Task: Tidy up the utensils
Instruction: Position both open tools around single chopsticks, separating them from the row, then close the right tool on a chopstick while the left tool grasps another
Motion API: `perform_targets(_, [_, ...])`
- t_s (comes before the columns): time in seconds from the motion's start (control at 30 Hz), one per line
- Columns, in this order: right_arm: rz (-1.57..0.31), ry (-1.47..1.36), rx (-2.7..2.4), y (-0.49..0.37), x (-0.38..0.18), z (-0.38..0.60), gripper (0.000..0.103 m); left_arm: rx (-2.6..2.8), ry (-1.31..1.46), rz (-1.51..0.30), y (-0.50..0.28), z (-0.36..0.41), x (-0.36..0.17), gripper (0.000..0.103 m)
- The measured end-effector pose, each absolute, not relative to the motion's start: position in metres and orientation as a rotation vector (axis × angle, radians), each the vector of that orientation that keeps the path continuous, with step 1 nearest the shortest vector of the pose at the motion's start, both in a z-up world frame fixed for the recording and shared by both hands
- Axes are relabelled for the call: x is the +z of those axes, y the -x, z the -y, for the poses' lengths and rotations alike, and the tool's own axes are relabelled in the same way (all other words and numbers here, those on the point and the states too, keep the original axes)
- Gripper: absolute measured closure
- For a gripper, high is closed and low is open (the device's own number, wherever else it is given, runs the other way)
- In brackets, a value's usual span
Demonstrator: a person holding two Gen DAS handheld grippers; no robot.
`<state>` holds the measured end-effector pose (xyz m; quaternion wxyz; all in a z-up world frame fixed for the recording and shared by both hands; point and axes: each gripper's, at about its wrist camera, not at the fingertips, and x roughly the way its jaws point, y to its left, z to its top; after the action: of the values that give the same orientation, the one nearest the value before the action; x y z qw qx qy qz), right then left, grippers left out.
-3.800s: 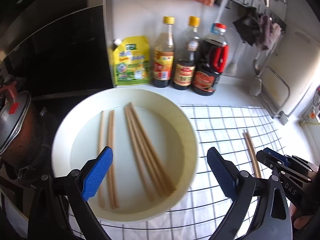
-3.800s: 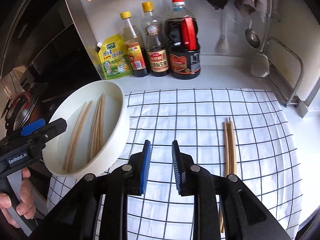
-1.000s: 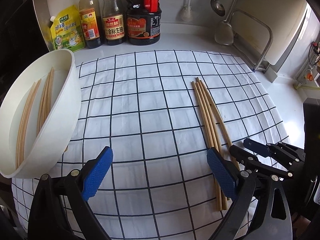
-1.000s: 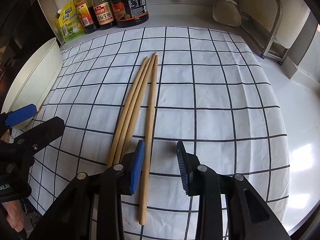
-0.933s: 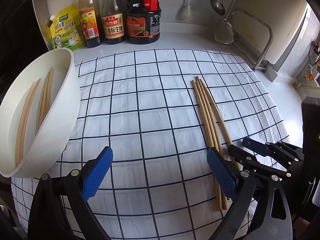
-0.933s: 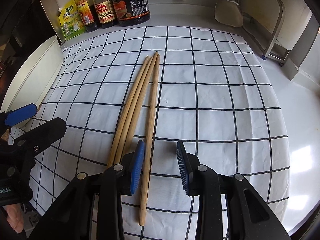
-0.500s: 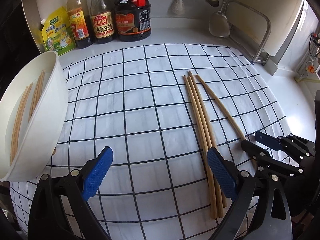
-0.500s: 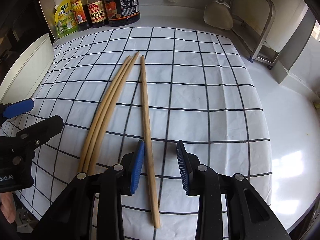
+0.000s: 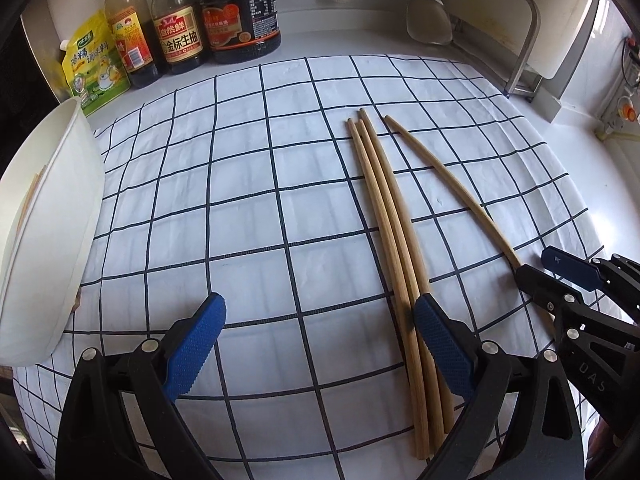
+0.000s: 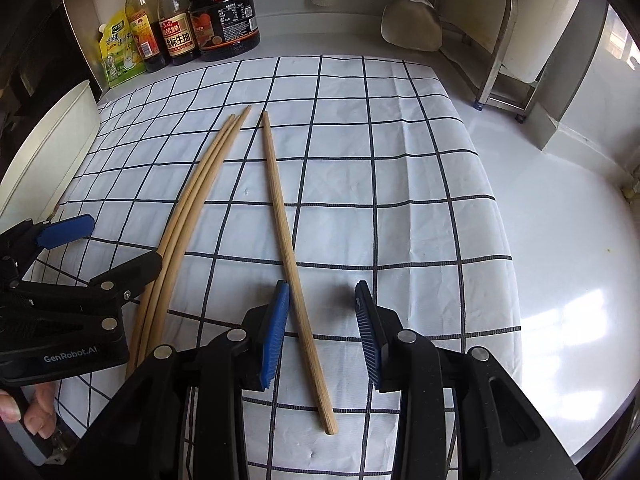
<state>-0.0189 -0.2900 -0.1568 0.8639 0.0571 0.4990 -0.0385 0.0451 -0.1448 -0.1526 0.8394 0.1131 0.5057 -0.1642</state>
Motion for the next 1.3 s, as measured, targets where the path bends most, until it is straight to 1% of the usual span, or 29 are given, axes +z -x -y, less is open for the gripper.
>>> perform_targets(0.67, [-1.027,-0.071,-0.083,0.008,-0.159,0.283,0.070,-0.284,-0.218,-1.082,-0.055,0.142,-0.160,0.006])
perform_targets(0.73, [-1.024,-0.065,-0.078,0.006,-0.159,0.282,0.070,-0.284,-0.215,-1.084,-0.057,0.142,-0.159,0.007])
perform_targets(0.83, [-1.023,-0.060,-0.068,0.005,-0.159,0.282,0.071,-0.295,-0.216,-1.085,-0.056,0.143,-0.158,0.013])
perform_targets(0.93, [-1.022,-0.054,-0.056,0.005,-0.159,0.280,0.076,-0.309,-0.221,-1.081,-0.054,0.146,-0.156,0.021])
perform_targets(1.0, [-1.023,-0.045,-0.043,0.004,-0.158,0.277,0.083,-0.318,-0.227,-1.076,-0.053,0.148,-0.155,0.030])
perform_targets(1.03, [-1.023,-0.040,-0.037,0.004,-0.158,0.276,0.085,-0.324,-0.230,-1.076,-0.054,0.148,-0.154,0.032])
perform_targets(1.1, [-1.024,-0.032,-0.025,0.003,-0.158,0.273,0.092,-0.339,-0.231,-1.076,-0.053,0.150,-0.153,0.046])
perform_targets(1.13, [-1.025,-0.029,-0.021,0.002,-0.158,0.272,0.095,-0.347,-0.234,-1.073,-0.052,0.151,-0.152,0.051])
perform_targets(1.2, [-1.023,-0.031,-0.024,0.003,-0.158,0.271,0.095,-0.366,-0.242,-1.072,-0.051,0.153,-0.150,0.078])
perform_targets(1.23, [-1.020,-0.040,-0.023,0.004,-0.158,0.272,0.096,-0.372,-0.243,-1.075,-0.051,0.153,-0.150,0.084])
perform_targets(1.27, [-1.019,-0.050,-0.023,0.004,-0.158,0.273,0.096,-0.376,-0.242,-1.078,-0.051,0.153,-0.150,0.094])
perform_targets(1.3, [-1.017,-0.057,-0.023,0.005,-0.158,0.274,0.096,-0.378,-0.239,-1.080,-0.051,0.153,-0.150,0.095])
